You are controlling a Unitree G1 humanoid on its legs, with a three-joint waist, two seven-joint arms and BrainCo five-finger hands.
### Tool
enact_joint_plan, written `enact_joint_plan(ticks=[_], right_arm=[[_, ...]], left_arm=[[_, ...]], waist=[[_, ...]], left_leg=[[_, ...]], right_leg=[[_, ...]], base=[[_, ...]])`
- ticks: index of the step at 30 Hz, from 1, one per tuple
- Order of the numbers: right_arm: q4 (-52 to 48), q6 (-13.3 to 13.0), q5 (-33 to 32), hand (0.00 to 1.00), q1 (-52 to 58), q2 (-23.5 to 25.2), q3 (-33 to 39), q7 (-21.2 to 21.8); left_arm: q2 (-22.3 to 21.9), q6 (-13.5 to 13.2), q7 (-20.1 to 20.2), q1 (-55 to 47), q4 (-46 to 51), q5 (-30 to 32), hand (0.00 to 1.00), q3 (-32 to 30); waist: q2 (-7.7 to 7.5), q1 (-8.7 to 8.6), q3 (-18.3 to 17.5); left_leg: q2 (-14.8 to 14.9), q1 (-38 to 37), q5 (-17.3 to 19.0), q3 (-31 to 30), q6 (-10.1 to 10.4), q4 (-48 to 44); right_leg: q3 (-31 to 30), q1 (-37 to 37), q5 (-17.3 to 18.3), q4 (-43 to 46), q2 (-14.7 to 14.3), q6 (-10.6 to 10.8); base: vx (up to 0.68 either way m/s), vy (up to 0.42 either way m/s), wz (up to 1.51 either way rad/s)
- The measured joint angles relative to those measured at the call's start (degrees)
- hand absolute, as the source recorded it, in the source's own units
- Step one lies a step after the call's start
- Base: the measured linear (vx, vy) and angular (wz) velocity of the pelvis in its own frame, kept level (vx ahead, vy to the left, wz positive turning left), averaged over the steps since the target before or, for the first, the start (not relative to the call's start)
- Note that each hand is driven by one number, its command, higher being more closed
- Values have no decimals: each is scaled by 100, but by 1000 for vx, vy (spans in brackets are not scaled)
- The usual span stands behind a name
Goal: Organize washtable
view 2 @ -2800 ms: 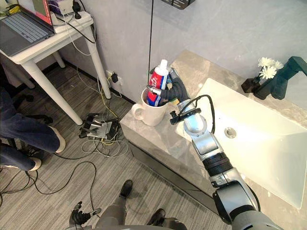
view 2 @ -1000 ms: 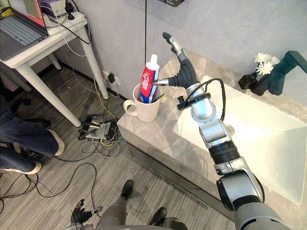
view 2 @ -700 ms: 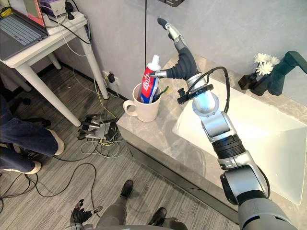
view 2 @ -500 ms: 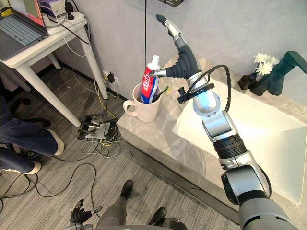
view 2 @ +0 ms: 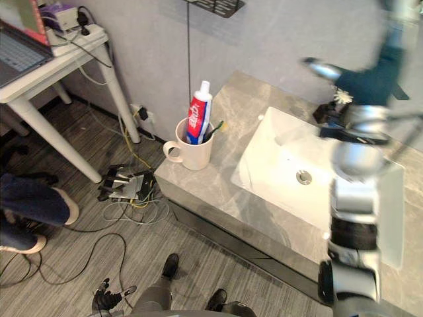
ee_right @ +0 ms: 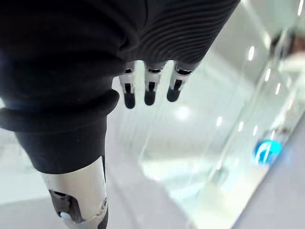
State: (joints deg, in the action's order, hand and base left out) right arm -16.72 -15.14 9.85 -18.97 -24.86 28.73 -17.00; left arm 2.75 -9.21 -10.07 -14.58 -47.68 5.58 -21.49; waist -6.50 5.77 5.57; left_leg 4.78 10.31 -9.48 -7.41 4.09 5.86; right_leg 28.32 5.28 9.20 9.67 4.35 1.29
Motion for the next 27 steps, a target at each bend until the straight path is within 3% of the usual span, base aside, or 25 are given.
enact_joint_plan(ticks=[4, 5, 10, 14, 16, 21, 27], right_arm=[[-880, 212, 381, 0, 1750, 1100, 1365, -704], [-1073, 345, 498, 0, 2244, 1453, 1408, -821], [-1164, 839, 927, 0, 3972, 2601, 887, -894], [-506, 1197, 916, 0, 4473, 3118, 633, -643], [-233, 1302, 879, 0, 4634, 3189, 521, -621], [442, 1288, 655, 0, 4773, 3278, -34, -521], [2519, 1044, 97, 0, 4867, 3236, -1253, -229]], left_arm=[[-332, 72, 3, -10, -218, 31, 0, -619], [-438, 111, 7, -23, -216, 43, 0, -735], [-744, 130, 51, -11, -73, 75, 0, -788], [-764, 127, 288, -16, 18, 73, 0, -598], [-743, 125, 400, -10, 42, 80, 0, -395], [-724, 125, 469, -4, 49, 78, 0, -153], [-716, 119, 230, -15, 18, -159, 0, -35]], waist=[[125, -265, -365], [204, -354, -463], [473, -446, -677], [578, -501, -713], [599, -515, -705], [604, -522, -700], [635, -498, -567]], left_leg=[[14, -137, 98, 318, -43, 0], [13, -242, 142, 456, -59, 0], [60, -617, 397, 1166, -101, 1], [133, -810, 536, 1782, -87, 2], [142, -895, 578, 1985, -102, 1], [139, -1073, 691, 2320, -98, 0], [67, -1341, 854, 2466, -81, 2]], right_leg=[[-208, -156, -220, -384, -41, 52], [-303, -245, -290, -493, -47, 72], [-824, -406, -439, -726, -54, 164], [-1143, -410, -519, -774, -42, 214], [-1242, -404, -545, -776, -23, 243], [-1480, -417, -578, -753, 0, 250], [-1577, -599, -528, -688, 81, 281]], base=[[33, 15, -35], [50, 24, -53], [13, 30, -62], [-13, 21, -67], [36, 24, -49], [78, 22, -34], [89, 23, -9]])
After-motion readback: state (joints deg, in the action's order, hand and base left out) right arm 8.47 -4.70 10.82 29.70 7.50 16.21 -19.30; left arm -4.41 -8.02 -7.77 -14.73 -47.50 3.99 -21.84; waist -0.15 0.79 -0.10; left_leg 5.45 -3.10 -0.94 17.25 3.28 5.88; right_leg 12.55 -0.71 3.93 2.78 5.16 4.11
